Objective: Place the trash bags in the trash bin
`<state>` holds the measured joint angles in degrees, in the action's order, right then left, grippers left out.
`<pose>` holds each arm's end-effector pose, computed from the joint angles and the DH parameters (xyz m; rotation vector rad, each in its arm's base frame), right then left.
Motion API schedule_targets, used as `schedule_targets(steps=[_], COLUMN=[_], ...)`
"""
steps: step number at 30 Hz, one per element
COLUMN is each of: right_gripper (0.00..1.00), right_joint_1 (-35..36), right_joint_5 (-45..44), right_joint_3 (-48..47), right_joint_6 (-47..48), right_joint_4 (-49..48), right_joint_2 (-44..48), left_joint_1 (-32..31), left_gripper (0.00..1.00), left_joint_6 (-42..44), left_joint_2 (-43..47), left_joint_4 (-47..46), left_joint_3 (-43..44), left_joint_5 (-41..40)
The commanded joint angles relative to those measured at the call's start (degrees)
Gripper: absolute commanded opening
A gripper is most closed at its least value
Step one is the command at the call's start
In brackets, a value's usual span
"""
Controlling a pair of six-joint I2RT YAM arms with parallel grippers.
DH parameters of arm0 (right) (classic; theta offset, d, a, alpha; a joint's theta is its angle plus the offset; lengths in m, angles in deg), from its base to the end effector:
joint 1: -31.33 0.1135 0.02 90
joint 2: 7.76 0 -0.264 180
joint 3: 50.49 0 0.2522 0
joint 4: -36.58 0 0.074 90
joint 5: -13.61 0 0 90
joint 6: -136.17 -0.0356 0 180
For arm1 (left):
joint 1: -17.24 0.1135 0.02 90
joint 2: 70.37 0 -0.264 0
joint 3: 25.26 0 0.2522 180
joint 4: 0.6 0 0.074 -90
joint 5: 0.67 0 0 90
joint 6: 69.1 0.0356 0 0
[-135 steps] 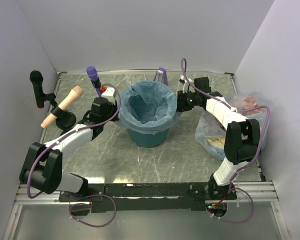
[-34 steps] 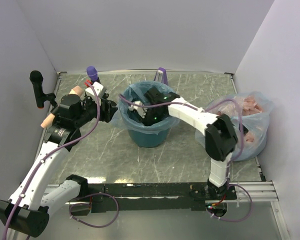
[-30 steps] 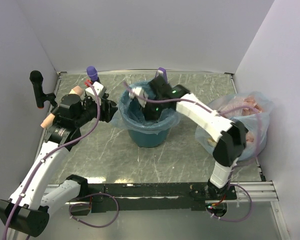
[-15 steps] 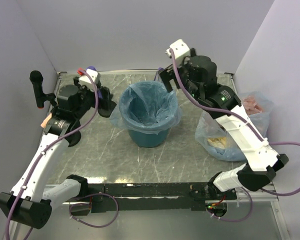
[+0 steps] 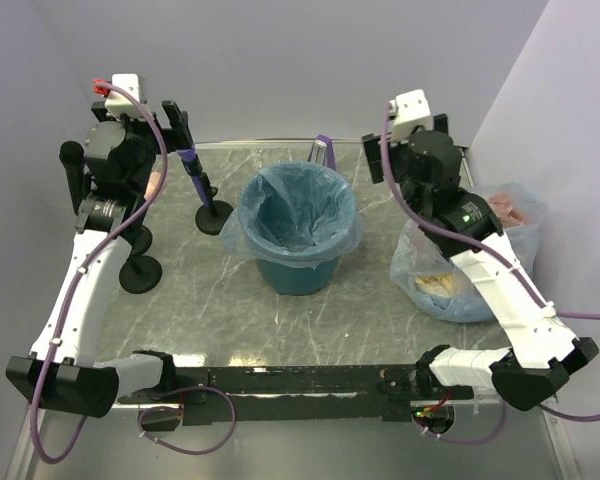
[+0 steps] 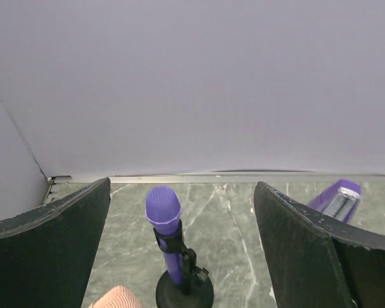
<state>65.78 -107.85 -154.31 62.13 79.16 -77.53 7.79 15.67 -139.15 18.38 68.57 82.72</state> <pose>0.2091 0.1209 0.4869 -0.3416 1.6684 -0.2311 0.2588 -0.0389 0.4779 -0.0400 1.4662 -0.1241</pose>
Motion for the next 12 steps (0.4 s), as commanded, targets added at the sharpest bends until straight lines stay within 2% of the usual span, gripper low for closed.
schedule_targets(steps=[1,4,12], right_gripper=[0.99,0.99,0.99], right_joint_1=[-5.7,-7.7,-11.5], right_joint_5=[2.8,2.9,3.3], right_joint_3=[-1.3,-1.4,-2.7], right_joint_6=[-7.7,-8.1,-9.0], right_joint_4=[2.9,2.5,2.3], right_joint_2=[-0.1,-0.1,-0.9], left_joint_1=[0.5,0.5,0.5], left_gripper=[0.97,0.97,0.97], left_joint_6=[-0.7,0.4,-0.5], left_joint_2=[-1.3,-0.8,-2.5], left_joint_4=[-2.2,-2.7,-3.5], left_joint_3=[1.7,0.7,-0.2], left_joint_5=[0.1,2.3,-0.8])
